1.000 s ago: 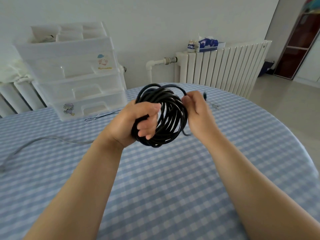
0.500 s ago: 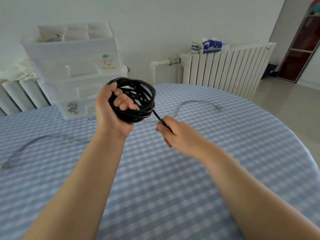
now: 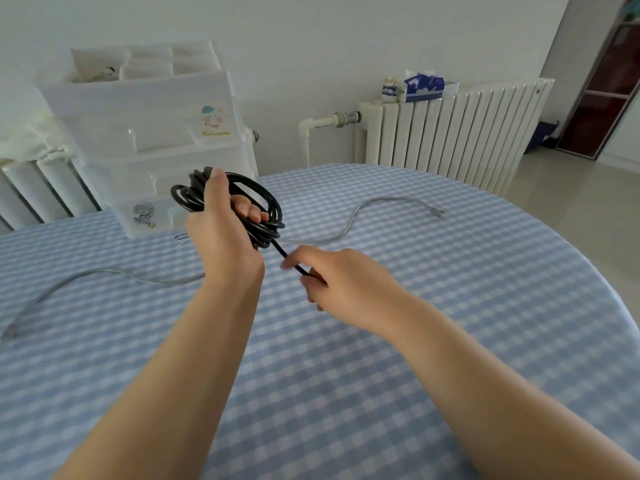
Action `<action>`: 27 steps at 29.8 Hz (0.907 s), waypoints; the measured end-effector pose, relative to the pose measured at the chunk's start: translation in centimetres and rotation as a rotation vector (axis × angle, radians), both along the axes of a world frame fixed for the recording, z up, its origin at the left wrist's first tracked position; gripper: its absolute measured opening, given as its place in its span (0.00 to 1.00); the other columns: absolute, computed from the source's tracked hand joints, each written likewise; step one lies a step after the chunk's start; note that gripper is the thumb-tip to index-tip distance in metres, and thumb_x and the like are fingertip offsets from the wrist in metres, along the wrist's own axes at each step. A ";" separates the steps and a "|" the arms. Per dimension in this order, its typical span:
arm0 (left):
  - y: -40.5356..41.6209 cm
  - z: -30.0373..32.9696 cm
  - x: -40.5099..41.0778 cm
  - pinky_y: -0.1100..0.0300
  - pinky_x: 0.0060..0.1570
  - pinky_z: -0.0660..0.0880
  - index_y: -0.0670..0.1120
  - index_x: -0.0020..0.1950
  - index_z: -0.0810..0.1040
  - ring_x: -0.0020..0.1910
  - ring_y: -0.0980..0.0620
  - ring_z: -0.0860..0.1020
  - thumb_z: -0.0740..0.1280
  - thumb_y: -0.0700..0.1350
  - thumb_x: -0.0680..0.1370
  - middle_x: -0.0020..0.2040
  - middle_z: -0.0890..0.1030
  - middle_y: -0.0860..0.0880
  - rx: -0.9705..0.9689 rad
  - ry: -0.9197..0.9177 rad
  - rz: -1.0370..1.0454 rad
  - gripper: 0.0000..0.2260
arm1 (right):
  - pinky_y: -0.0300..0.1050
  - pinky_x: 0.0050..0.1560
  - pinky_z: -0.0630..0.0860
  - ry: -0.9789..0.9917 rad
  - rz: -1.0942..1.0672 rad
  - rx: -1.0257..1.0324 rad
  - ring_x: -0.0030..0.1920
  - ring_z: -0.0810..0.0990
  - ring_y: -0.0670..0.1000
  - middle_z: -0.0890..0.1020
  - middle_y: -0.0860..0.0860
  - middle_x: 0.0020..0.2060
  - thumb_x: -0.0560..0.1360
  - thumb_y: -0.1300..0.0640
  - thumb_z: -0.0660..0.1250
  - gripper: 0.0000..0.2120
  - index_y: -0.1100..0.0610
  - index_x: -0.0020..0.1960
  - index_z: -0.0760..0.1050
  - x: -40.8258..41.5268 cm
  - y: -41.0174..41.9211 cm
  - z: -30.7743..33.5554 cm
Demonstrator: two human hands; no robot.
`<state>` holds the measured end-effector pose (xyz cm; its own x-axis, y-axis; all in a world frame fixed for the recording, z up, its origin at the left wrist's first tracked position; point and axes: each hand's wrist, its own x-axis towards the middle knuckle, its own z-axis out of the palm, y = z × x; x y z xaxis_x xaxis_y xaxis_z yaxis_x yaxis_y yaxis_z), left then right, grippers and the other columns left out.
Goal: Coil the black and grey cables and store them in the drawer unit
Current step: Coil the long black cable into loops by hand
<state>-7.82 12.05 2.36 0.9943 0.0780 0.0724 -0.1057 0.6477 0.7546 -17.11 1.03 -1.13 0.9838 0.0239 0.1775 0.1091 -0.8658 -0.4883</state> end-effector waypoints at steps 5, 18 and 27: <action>0.5 0.4 0.4 0.61 0.31 0.70 0.47 0.34 0.64 0.24 0.54 0.65 0.63 0.48 0.79 0.25 0.65 0.53 -0.064 0.032 -0.061 0.15 | 0.42 0.53 0.79 0.111 0.088 0.315 0.47 0.81 0.35 0.83 0.40 0.50 0.82 0.56 0.56 0.13 0.45 0.58 0.77 -0.2 -0.5 0.9; 0.9 0.1 1.4 0.63 0.31 0.70 0.46 0.36 0.64 0.22 0.55 0.65 0.63 0.46 0.78 0.24 0.65 0.53 -0.234 0.217 -0.137 0.13 | 0.37 0.63 0.72 0.274 0.281 0.540 0.60 0.78 0.42 0.80 0.50 0.61 0.78 0.73 0.56 0.22 0.56 0.67 0.72 -0.7 -2.5 2.6; -0.3 -1.2 1.5 0.64 0.29 0.72 0.46 0.32 0.65 0.21 0.53 0.68 0.64 0.48 0.78 0.22 0.67 0.52 -0.062 0.303 -0.177 0.17 | 0.31 0.54 0.75 -0.024 0.071 0.380 0.44 0.82 0.37 0.85 0.43 0.42 0.74 0.59 0.71 0.06 0.51 0.50 0.82 -0.3 -1.5 1.7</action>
